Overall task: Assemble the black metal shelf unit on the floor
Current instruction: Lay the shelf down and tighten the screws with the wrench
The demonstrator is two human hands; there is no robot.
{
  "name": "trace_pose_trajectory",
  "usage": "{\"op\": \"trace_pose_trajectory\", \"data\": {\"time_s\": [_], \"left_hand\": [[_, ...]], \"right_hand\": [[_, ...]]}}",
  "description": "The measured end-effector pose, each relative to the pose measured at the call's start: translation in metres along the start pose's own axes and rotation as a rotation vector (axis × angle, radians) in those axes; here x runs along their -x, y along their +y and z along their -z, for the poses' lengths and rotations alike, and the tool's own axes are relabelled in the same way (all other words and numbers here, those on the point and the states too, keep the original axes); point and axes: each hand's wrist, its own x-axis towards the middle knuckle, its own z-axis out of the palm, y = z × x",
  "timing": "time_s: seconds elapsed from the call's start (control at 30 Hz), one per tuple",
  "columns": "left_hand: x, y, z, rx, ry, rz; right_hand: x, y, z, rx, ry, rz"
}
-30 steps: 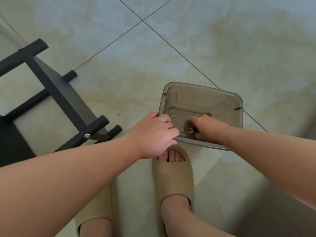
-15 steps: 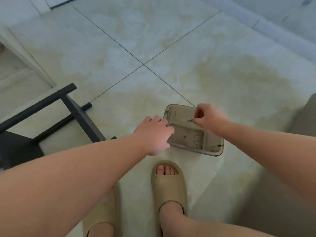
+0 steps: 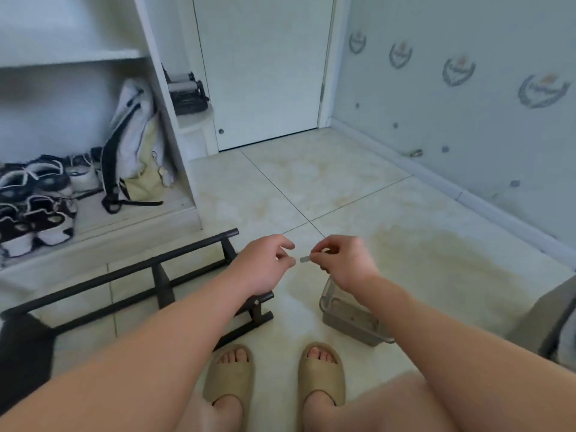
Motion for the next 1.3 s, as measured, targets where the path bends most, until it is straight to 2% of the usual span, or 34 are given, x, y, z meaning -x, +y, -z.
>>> {"op": "trace_pose_trajectory", "data": {"time_s": [0.27, 0.67, 0.8, 0.93, 1.17, 1.3], "left_hand": [[0.077, -0.002, 0.027, 0.130, 0.066, 0.007], [0.087, -0.019, 0.039, 0.008, 0.024, 0.082], [0.078, -0.024, 0.043, 0.028, 0.052, 0.102], [0.062, -0.035, 0.050, 0.040, 0.048, 0.087], [0.018, -0.059, 0.049, -0.163, -0.095, 0.041], [-0.013, -0.089, 0.038, -0.240, -0.122, 0.081]], "right_hand": [[0.059, -0.020, -0.019, -0.049, -0.131, 0.020], [0.069, -0.033, -0.047, -0.144, -0.155, 0.006], [0.060, -0.034, -0.058, 0.034, -0.170, 0.004], [0.045, -0.033, -0.071, 0.093, -0.185, -0.013], [0.002, -0.020, -0.092, 0.279, -0.249, 0.034], [-0.032, -0.001, -0.112, 0.391, -0.277, 0.100]]}}
